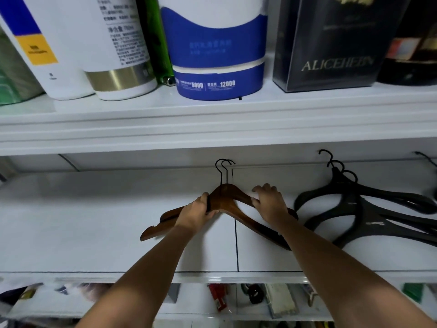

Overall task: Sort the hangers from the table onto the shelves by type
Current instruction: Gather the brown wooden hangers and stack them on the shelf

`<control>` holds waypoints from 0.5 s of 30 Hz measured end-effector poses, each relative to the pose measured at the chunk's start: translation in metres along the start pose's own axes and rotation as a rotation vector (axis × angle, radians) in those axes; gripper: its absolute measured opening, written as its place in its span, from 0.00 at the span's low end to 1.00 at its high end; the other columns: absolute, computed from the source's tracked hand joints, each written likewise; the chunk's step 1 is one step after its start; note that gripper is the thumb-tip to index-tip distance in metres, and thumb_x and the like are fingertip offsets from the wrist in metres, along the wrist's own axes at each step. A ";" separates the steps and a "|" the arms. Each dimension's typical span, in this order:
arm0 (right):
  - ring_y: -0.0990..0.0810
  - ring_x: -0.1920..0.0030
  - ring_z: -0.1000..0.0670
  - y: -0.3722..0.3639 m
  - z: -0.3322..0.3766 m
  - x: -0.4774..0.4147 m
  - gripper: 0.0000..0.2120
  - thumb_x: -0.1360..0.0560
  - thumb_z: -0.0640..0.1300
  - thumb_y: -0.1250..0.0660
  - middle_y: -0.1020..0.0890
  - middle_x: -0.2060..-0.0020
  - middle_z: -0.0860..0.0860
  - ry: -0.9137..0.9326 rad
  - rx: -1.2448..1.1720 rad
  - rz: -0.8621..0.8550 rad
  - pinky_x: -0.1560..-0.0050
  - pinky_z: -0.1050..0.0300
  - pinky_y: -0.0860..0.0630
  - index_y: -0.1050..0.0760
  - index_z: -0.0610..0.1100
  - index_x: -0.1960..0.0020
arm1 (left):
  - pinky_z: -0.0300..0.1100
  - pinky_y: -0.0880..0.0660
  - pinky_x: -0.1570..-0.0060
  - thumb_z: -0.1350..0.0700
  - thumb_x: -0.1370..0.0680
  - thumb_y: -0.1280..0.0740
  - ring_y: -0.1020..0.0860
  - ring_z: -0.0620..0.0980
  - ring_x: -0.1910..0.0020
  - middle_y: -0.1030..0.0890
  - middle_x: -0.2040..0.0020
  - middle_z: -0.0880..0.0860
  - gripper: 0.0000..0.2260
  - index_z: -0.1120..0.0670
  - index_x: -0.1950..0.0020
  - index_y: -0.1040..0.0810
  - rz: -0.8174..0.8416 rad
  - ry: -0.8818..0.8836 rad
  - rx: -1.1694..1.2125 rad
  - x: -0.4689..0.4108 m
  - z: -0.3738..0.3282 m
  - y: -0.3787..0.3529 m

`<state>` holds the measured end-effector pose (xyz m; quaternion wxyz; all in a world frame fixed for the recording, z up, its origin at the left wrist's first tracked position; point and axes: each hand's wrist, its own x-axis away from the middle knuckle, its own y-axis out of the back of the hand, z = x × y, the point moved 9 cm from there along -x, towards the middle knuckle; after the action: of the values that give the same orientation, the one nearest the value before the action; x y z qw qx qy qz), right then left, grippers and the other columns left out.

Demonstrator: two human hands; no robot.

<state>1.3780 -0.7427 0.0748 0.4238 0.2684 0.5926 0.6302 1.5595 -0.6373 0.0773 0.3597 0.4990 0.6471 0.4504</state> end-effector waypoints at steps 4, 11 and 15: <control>0.28 0.41 0.44 -0.008 0.000 0.019 0.19 0.21 0.53 0.41 0.25 0.40 0.44 0.046 -0.082 0.021 0.42 0.52 0.32 0.29 0.46 0.34 | 0.50 0.26 0.44 0.42 0.21 0.41 0.23 0.58 0.41 0.24 0.38 0.58 0.27 0.56 0.29 0.39 0.060 0.023 -0.041 -0.006 -0.012 -0.021; 0.30 0.38 0.42 -0.020 0.005 0.033 0.31 0.26 0.62 0.37 0.27 0.38 0.43 0.092 -0.036 0.060 0.39 0.52 0.35 0.31 0.43 0.31 | 0.49 0.29 0.40 0.42 0.21 0.42 0.29 0.56 0.37 0.26 0.37 0.58 0.24 0.57 0.31 0.36 0.022 0.004 -0.055 -0.015 -0.020 -0.036; 0.35 0.34 0.43 -0.030 0.004 0.032 0.34 0.26 0.63 0.37 0.33 0.33 0.45 0.091 0.028 0.127 0.33 0.52 0.38 0.38 0.44 0.28 | 0.49 0.35 0.33 0.40 0.22 0.43 0.34 0.55 0.33 0.31 0.34 0.56 0.25 0.55 0.32 0.32 -0.033 -0.069 -0.270 -0.020 -0.024 -0.037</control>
<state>1.3721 -0.7150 0.0411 0.3521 0.2823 0.6018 0.6590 1.5306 -0.6659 0.0503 0.4530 0.4508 0.5758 0.5099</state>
